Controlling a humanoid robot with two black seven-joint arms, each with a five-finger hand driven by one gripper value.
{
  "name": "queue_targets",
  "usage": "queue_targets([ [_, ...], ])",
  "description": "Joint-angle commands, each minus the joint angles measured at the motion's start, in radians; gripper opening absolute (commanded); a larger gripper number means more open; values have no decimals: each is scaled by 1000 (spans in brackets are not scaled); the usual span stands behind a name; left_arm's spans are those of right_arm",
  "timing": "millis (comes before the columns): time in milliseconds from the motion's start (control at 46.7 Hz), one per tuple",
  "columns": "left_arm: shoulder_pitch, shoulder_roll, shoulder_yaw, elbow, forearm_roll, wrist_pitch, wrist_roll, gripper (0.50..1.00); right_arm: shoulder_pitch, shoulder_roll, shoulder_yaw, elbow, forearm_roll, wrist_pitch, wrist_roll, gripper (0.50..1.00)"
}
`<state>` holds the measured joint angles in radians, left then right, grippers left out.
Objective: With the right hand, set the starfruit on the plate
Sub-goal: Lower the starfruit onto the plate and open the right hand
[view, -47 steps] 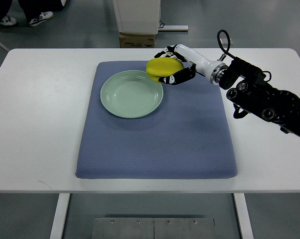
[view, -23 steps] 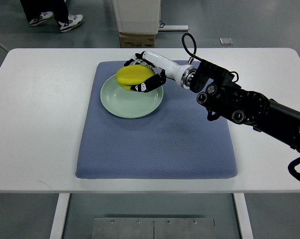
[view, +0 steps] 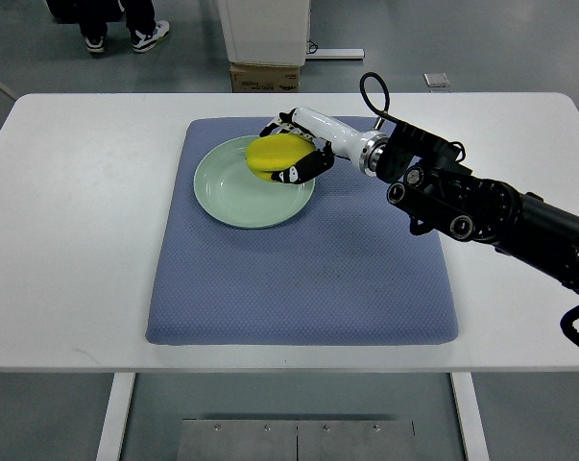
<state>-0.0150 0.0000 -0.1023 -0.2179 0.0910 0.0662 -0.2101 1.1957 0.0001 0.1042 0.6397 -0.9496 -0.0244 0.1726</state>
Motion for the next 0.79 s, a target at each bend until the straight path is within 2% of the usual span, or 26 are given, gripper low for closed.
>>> queue_targets([
  [0,0,0,1,0,0,0,0,1000,2,0,-6,6,0,1,1,500],
  [343,1,0,0,0,0,1,0,1000,1,0,-63,21,2,44,-1,500],
  [557,0,0,0,0,0,1,0,1000,1,0,-87,21,0,44,-51,500],
  [771,0,0,1,0,0,0,0,1000,1,0,-87,21,2,44,-100,617],
])
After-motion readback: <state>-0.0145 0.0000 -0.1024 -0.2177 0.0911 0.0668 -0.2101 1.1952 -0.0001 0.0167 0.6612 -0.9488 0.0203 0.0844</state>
